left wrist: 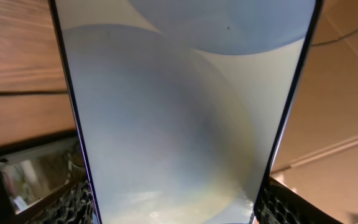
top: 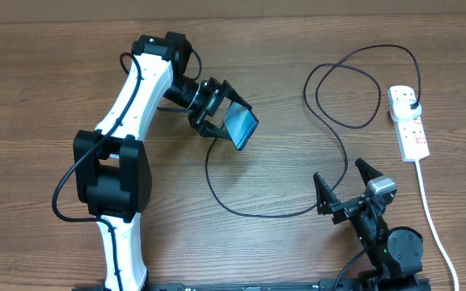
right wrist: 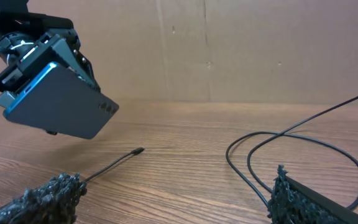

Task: Plug charger to phone and switch on socket
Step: 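Raise the phone upright with the left gripper toward the table center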

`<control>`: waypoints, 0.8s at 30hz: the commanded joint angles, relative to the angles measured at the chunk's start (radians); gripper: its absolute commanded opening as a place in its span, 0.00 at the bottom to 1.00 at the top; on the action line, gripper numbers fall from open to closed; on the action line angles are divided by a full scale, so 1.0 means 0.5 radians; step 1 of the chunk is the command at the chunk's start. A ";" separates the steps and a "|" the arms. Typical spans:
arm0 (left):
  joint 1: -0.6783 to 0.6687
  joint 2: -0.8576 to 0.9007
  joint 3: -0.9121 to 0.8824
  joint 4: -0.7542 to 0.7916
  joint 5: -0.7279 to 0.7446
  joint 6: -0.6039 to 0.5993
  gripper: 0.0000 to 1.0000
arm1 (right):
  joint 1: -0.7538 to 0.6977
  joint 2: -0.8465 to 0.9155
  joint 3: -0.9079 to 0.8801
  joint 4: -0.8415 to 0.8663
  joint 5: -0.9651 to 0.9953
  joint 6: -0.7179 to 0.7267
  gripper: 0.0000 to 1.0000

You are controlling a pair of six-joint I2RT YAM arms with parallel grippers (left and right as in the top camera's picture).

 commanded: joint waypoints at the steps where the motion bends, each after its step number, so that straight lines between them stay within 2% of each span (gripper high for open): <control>1: -0.025 -0.004 0.062 -0.005 0.233 -0.096 0.71 | -0.008 -0.020 -0.021 0.008 -0.002 0.005 1.00; 24: 0.013 -0.004 0.062 0.004 0.528 -0.500 0.71 | -0.008 -0.020 -0.021 0.008 -0.002 0.005 1.00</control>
